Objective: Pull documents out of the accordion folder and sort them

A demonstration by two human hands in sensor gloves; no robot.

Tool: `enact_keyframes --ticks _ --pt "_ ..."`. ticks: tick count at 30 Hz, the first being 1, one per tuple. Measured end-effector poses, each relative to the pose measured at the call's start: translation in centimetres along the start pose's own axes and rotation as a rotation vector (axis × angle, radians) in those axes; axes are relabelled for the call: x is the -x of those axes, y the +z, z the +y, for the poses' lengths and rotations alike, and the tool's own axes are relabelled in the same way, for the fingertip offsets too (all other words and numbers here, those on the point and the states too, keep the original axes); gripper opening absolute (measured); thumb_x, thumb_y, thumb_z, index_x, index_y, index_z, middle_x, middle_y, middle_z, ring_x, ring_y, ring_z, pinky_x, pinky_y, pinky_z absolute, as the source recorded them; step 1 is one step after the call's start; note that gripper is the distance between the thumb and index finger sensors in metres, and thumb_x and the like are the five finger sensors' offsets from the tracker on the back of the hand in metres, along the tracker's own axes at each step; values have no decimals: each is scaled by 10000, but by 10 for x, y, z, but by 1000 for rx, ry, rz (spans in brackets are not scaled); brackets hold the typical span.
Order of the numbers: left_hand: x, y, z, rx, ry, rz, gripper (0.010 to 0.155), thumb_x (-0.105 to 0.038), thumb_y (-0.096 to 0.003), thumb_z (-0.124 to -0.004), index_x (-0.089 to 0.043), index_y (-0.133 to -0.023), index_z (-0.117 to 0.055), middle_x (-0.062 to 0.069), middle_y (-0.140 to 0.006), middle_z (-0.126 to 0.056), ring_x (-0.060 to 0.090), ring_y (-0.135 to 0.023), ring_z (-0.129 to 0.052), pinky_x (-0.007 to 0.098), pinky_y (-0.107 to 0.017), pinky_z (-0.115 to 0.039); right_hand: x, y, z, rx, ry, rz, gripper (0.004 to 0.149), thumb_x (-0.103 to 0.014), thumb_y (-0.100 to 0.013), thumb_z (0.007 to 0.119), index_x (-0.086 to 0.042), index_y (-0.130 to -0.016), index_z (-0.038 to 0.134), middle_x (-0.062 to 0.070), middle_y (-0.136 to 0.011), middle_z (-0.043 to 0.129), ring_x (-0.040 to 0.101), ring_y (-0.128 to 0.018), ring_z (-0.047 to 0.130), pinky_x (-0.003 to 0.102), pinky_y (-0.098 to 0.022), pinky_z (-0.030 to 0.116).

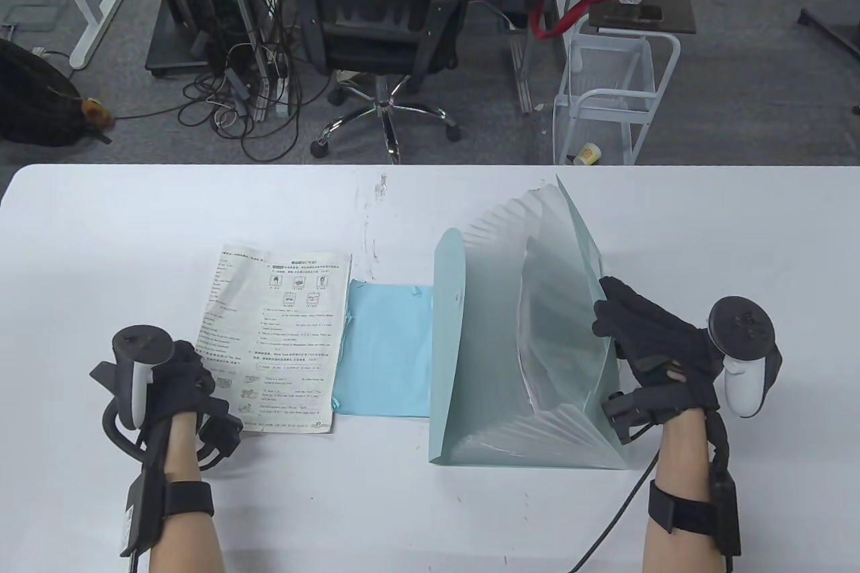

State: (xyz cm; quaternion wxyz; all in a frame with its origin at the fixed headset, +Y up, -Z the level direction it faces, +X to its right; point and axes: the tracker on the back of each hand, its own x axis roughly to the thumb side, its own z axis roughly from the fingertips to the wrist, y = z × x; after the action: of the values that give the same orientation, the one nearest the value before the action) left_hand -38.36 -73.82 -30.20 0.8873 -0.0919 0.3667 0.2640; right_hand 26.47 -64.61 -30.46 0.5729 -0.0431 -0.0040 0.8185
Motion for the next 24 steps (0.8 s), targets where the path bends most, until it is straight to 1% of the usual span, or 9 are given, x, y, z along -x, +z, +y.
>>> enact_keyframes --ticks 4,7,10,12,14,18,20,22,24 --pt "-1 3 -1 22 31 -3 594 -383 -554 -644 -296 -1116 -471 165 -1149 -504 427 -1075 -506 603 -761 -448 0 0 0 -9 -5 0 645 -596 -418 803 -222 -942 754 172 -719 881 490 -749 851 600 -464 773" --pt "-18 14 1 27 40 -56 654 -406 -554 -649 -276 -1131 -371 171 -1176 -348 442 -1098 -345 613 -767 -356 -1 0 1 -35 -2 -4 617 -572 -445 759 -224 -954 735 185 -739 860 505 -765 825 610 -475 757" --pt "-48 33 5 49 55 -167 773 -501 -548 -665 -218 -1132 -245 179 -1170 -213 450 -1087 -221 612 -761 -280 -1 1 1 -29 1 -6 613 -570 -449 752 -224 -955 735 185 -741 857 504 -766 824 609 -474 757" --pt "-72 51 5 85 82 -267 868 -538 -546 -654 -180 -1095 -85 183 -1129 -34 452 -1071 -172 607 -759 -264 -1 1 1 -24 -2 -6 618 -573 -447 759 -223 -955 734 183 -741 857 504 -764 824 605 -476 758" --pt "-99 73 5 140 85 -388 891 -543 -562 -621 -234 -1040 64 139 -1083 114 429 -1073 -123 600 -766 -237 -1 1 1 -22 -9 -7 618 -570 -447 761 -219 -954 735 187 -737 858 508 -760 824 599 -478 760" --pt "-153 129 7 128 73 -640 867 -532 -563 -622 -259 -1056 36 114 -1114 71 397 -1086 -104 605 -762 -189 0 0 -1 -34 -32 -5 612 -553 -453 755 -210 -959 727 198 -745 847 521 -765 808 602 -487 752" --pt "-175 153 4 101 55 -729 867 -545 -559 -635 -276 -1071 10 96 -1141 23 357 -1096 -48 612 -752 -146 1 0 -1 -36 -38 -4 614 -553 -452 757 -208 -959 728 199 -744 849 520 -764 809 601 -488 752" --pt "-199 178 -3 128 58 -818 866 -544 -558 -645 -289 -1071 5 28 -1159 0 302 -1115 -14 597 -762 -123 2 0 -2 -37 -48 -2 616 -555 -450 761 -209 -959 727 198 -742 849 518 -765 810 600 -489 752" --pt "-216 198 -11 151 69 -872 864 -523 -560 -661 -296 -1073 -3 13 -1169 -19 286 -1126 -16 588 -772 -103 2 0 -3 -39 -52 -2 621 -559 -447 766 -209 -959 728 196 -742 850 516 -765 811 601 -489 751"
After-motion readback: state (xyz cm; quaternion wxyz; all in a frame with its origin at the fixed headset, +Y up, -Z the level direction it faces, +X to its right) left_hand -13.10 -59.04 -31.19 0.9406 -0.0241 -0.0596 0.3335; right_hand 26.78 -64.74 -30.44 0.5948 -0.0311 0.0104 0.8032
